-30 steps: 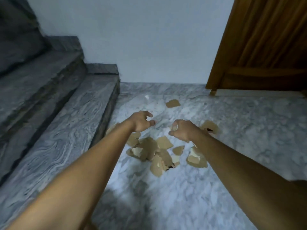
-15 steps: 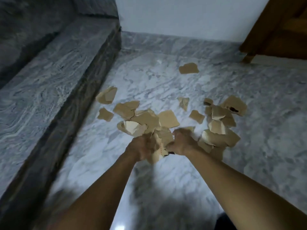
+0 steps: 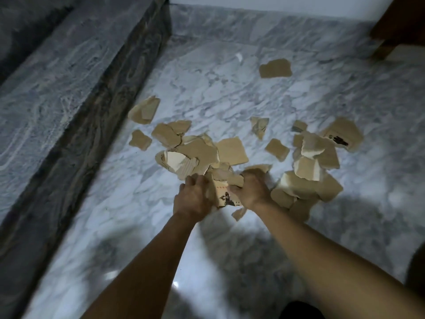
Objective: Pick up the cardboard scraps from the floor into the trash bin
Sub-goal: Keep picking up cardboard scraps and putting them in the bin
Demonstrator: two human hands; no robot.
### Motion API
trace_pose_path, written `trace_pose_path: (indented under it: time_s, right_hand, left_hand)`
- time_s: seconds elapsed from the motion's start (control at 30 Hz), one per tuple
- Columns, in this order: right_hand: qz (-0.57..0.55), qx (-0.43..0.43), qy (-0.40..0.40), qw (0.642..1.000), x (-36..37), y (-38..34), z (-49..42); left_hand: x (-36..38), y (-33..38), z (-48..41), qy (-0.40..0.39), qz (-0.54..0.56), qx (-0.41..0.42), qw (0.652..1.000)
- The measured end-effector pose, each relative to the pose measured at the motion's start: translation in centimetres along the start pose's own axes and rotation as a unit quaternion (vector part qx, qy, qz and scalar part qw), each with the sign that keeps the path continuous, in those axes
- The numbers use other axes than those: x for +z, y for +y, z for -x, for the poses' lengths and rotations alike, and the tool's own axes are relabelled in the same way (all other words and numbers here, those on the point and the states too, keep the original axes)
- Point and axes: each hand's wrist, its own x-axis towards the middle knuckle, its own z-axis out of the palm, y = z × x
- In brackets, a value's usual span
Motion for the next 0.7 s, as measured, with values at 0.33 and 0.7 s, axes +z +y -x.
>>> trace_pose_path:
  time_s: [0.33, 0.7]
  right_hand:
    - [0.071, 0.011, -0.195, 0.978, -7.6, 0.9, 1.7]
    - [0.25, -0.071, -0.157, 0.953, -0.9, -0.6, 6.7]
  left_hand:
    - [-0.6, 2.6, -0.7, -0.044, -0.083, 0.053, 0.994]
    - [-10.5, -5.9, -3.0, -0.226, 0.216, -0.037, 0.949]
